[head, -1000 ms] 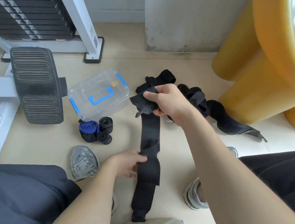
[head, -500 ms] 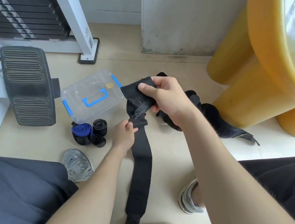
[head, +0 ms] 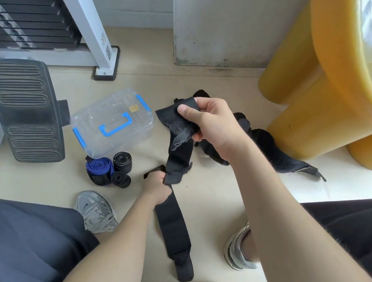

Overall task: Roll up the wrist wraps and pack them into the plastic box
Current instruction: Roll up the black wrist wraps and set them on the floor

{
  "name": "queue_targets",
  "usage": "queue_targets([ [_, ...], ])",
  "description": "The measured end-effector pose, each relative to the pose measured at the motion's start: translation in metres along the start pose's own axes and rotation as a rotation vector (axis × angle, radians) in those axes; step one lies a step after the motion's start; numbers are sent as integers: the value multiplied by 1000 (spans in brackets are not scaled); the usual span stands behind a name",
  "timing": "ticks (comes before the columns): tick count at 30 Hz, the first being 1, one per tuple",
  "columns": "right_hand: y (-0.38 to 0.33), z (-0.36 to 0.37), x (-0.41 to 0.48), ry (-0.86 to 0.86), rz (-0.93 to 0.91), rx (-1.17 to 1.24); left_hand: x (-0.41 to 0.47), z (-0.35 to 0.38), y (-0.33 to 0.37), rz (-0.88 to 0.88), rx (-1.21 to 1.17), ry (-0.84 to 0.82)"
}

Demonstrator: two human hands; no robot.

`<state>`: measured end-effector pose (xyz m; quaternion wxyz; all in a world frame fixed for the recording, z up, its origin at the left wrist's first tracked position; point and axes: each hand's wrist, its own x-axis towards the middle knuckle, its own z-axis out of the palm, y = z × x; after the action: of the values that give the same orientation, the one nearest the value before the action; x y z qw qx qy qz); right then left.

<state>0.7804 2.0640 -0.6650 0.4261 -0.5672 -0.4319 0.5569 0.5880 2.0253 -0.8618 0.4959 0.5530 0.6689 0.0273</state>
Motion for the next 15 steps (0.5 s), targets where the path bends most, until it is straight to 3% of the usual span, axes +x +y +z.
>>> queue_targets([
  [3,6,1,1,-42,38,-31,-6,7,-16,8,114,25],
  [6,9,2,0,-154,113,-27,-8,11,-22,-91,192,46],
  [10,8,4,-2,-343,246,5,-16,1,-22,-219,289,-42],
  [15,8,14,-6,-566,372,-39,-27,-11,-22,-215,36,25],
])
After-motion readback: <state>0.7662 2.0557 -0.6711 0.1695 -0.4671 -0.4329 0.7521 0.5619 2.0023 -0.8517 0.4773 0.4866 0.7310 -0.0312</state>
